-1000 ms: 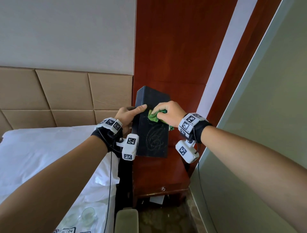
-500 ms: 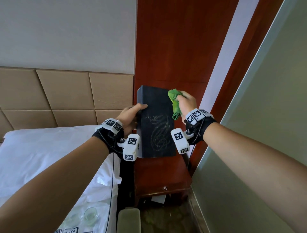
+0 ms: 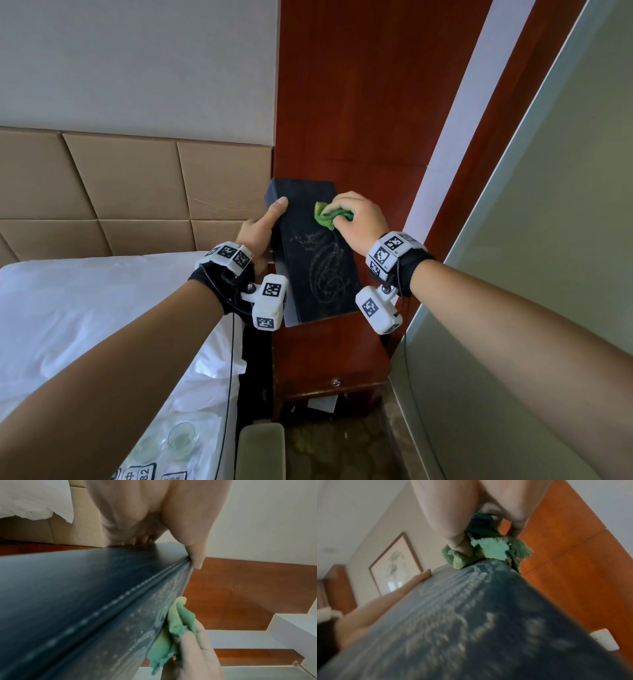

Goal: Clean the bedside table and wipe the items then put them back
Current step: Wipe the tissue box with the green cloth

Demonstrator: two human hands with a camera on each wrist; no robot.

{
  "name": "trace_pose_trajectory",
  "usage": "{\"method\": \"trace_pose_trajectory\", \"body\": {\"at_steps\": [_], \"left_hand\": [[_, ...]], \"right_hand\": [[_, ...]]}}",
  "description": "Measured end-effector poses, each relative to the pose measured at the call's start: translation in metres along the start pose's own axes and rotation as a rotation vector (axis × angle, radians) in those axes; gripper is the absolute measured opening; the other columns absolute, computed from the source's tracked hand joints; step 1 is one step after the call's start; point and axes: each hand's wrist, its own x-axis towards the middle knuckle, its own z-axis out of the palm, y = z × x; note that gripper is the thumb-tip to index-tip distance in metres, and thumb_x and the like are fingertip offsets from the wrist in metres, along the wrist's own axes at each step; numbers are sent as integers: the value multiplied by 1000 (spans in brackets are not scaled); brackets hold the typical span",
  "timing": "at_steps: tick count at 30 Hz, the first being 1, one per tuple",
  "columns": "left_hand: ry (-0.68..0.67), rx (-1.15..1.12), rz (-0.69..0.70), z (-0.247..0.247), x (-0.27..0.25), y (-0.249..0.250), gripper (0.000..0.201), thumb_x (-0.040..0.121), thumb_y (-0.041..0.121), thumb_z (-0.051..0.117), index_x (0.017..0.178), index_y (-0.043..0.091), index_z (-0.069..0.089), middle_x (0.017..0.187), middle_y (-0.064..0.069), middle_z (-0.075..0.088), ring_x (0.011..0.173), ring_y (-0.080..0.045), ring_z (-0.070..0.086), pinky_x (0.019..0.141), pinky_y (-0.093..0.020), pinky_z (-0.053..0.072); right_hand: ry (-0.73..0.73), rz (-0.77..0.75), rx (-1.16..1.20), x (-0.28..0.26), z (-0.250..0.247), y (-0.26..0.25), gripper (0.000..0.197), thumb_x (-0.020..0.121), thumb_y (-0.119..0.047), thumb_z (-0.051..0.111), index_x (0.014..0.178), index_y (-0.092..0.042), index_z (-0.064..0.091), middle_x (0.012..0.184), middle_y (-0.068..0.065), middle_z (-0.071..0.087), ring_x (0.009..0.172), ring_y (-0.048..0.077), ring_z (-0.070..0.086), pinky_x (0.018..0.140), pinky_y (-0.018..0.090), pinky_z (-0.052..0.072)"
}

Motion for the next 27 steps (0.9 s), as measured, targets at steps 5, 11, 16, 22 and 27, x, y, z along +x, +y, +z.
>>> {"method": "trace_pose_trajectory", "body": {"at_steps": [5, 11, 16, 22, 27], "left_hand": [[106, 5, 7, -11, 14, -1, 86, 57, 68, 83, 112, 5, 65, 99, -9, 75, 87, -27, 73, 74, -41, 60], [69, 144, 66, -21, 22, -7, 81, 54, 71, 80, 103, 7, 72, 93, -6, 77, 88, -25, 74, 87, -46, 59], [19, 143, 80, -16, 20, -9, 67, 68, 62, 79, 105, 7, 71, 94, -6, 77, 90, -25, 74, 83, -42, 60], [45, 87, 33, -9, 18, -9, 85, 54, 67, 84, 110, 4, 68, 97, -10, 76, 87, -28, 74, 75, -47, 61], [73, 91, 43, -13, 22, -13, 75, 63, 63, 83, 104, 2, 71, 94, -12, 76, 86, -29, 74, 78, -47, 61]], "right_hand": [[-167, -29, -124, -16, 5, 0, 24, 83, -10, 60, 83, -29, 74, 100, -23, 62, 83, 12, 61, 75, 32, 50], [-230, 47, -23, -9, 1, 3, 26, 84, -10, 59, 99, -23, 76, 103, -11, 70, 86, 12, 65, 84, 30, 52], [46, 98, -4, 14, -4, 0, 32, 87, -7, 56, 115, -14, 70, 105, 0, 66, 95, 18, 61, 81, 23, 44], [-156, -100, -64, -7, 11, -8, 35, 86, -7, 56, 117, -17, 70, 115, -7, 66, 102, 17, 63, 87, 34, 50], [-360, -107, -97, -23, 18, -5, 33, 86, -13, 59, 113, -26, 72, 115, -13, 66, 101, 16, 63, 92, 33, 49]]}}
